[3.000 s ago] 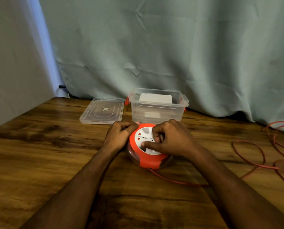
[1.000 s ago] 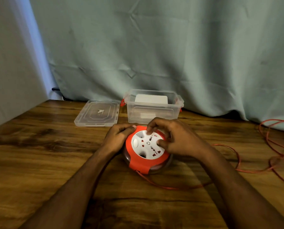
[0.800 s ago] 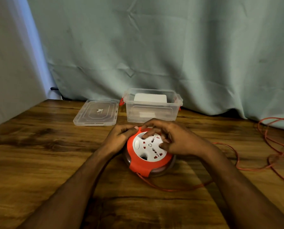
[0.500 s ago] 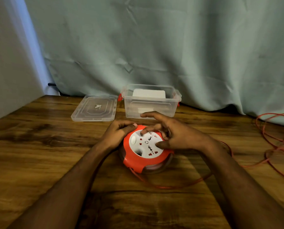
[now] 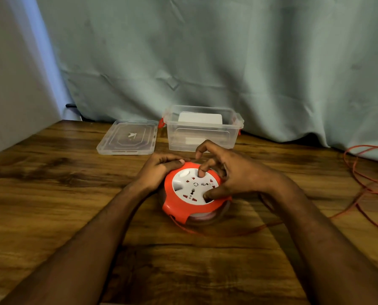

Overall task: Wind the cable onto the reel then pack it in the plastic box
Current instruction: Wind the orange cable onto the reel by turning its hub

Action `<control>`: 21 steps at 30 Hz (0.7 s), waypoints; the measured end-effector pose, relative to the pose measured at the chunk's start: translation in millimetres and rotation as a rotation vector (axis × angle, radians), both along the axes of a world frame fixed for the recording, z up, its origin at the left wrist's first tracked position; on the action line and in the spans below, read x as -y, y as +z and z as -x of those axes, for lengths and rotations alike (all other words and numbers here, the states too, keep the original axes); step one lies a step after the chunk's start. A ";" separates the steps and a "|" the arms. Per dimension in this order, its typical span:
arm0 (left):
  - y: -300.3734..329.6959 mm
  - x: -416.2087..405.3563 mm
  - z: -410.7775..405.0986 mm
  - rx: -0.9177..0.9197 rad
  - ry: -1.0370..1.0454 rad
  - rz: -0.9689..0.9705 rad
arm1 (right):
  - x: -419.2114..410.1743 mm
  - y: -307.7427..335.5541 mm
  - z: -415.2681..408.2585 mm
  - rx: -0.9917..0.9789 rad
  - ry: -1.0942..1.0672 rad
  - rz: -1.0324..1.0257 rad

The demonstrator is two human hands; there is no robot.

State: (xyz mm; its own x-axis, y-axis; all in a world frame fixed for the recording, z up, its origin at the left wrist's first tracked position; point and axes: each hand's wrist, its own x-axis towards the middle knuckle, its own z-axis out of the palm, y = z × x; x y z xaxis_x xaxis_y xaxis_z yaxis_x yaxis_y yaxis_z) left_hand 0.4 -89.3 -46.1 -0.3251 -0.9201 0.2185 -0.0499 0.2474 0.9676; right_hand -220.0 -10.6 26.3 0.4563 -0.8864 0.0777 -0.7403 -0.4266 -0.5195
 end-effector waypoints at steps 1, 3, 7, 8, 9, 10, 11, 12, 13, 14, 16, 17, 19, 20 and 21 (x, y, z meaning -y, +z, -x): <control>-0.3 -0.1 0.6 -0.004 0.004 -0.007 | -1.0 -1.0 -2.0 -0.036 -0.015 0.032; 0.0 0.2 0.6 -0.008 0.027 -0.010 | -0.9 -3.9 -8.1 -0.133 -0.045 0.122; 0.3 0.1 -0.4 -0.027 0.039 -0.011 | 3.5 -10.4 -15.0 -0.233 -0.096 0.237; 0.8 -0.4 0.1 -0.036 0.041 -0.012 | 3.7 -10.3 -14.8 -0.239 -0.103 0.248; 0.8 -0.9 0.3 -0.044 0.045 -0.013 | 3.9 -10.5 -14.4 -0.242 -0.109 0.254; 1.4 -1.0 0.6 -0.048 0.049 -0.014 | 3.8 -10.4 -14.1 -0.245 -0.115 0.264; 1.2 -0.8 0.9 -0.048 0.053 -0.015 | 3.3 -11.0 -14.5 -0.249 -0.124 0.278; 1.2 0.2 1.0 -0.048 0.060 -0.017 | 2.8 -11.0 -15.1 -0.253 -0.137 0.289; 1.0 1.5 1.0 -0.052 0.071 -0.019 | 3.1 -11.7 -16.0 -0.257 -0.153 0.295; 0.6 2.3 0.6 -0.058 0.090 -0.022 | 3.2 -12.3 -17.8 -0.259 -0.171 0.299; 0.4 3.8 -0.1 -0.069 0.123 -0.015 | 3.3 -13.2 -22.6 -0.260 -0.209 0.324; 0.4 3.9 -0.3 -0.070 0.133 -0.007 | 3.0 -13.6 -25.0 -0.260 -0.225 0.338; -0.1 4.2 -1.1 -0.064 0.144 0.013 | 2.0 -14.0 -30.0 -0.259 -0.258 0.351; -0.5 4.9 -1.8 -0.057 0.146 0.023 | 1.7 -14.4 -32.3 -0.253 -0.278 0.356; -1.0 5.4 -2.8 -0.053 0.147 0.032 | 1.8 -15.2 -34.4 -0.245 -0.298 0.356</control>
State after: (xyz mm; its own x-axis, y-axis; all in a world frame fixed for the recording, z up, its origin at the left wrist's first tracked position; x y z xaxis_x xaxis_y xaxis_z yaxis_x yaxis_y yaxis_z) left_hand 3.1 -94.7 -47.0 -0.1745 -0.9493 0.2614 -0.0371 0.2716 0.9617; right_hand -185.6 -12.5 11.1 0.2307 -0.9187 0.3206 -0.9382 -0.2974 -0.1769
